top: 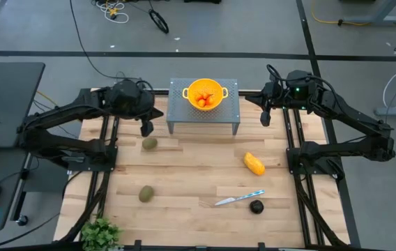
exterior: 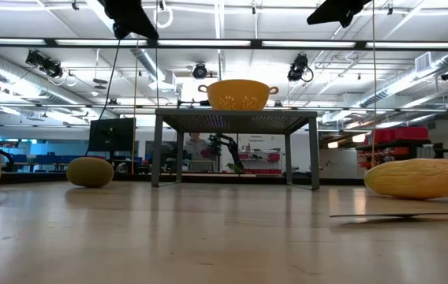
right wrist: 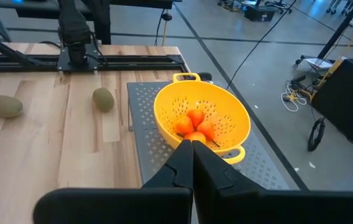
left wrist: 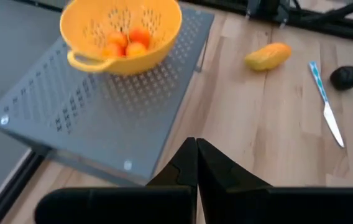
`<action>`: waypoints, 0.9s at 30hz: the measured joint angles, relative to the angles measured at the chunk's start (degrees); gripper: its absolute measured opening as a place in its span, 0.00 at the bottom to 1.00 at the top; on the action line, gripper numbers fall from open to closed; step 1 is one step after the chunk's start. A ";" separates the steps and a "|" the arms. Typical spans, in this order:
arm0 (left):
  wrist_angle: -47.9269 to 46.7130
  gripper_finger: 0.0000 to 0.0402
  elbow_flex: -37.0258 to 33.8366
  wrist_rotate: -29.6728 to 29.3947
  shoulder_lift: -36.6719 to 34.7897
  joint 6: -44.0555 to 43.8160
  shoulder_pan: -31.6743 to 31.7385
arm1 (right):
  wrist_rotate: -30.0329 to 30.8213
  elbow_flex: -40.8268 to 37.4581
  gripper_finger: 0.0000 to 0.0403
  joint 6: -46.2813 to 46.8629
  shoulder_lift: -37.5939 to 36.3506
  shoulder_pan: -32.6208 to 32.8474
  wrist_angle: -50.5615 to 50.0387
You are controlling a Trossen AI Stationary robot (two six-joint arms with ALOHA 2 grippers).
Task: Pick & Place Fruit
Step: Put the brown kiwi into the yellow strainer bowl on the shelf
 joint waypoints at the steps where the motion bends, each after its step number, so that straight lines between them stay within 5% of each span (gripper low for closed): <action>1: -1.12 0.00 -0.05 -0.03 -0.48 -0.13 0.00 | 0.00 -0.01 0.00 0.00 0.00 0.00 0.00; 17: -12.67 0.00 -0.03 3.32 1.83 -1.29 -1.18 | 0.00 0.01 0.00 0.00 0.02 0.01 0.00; 27: -8.40 0.00 -5.52 5.87 3.51 -1.84 -1.21 | 0.00 -0.01 0.00 0.00 0.02 0.01 0.00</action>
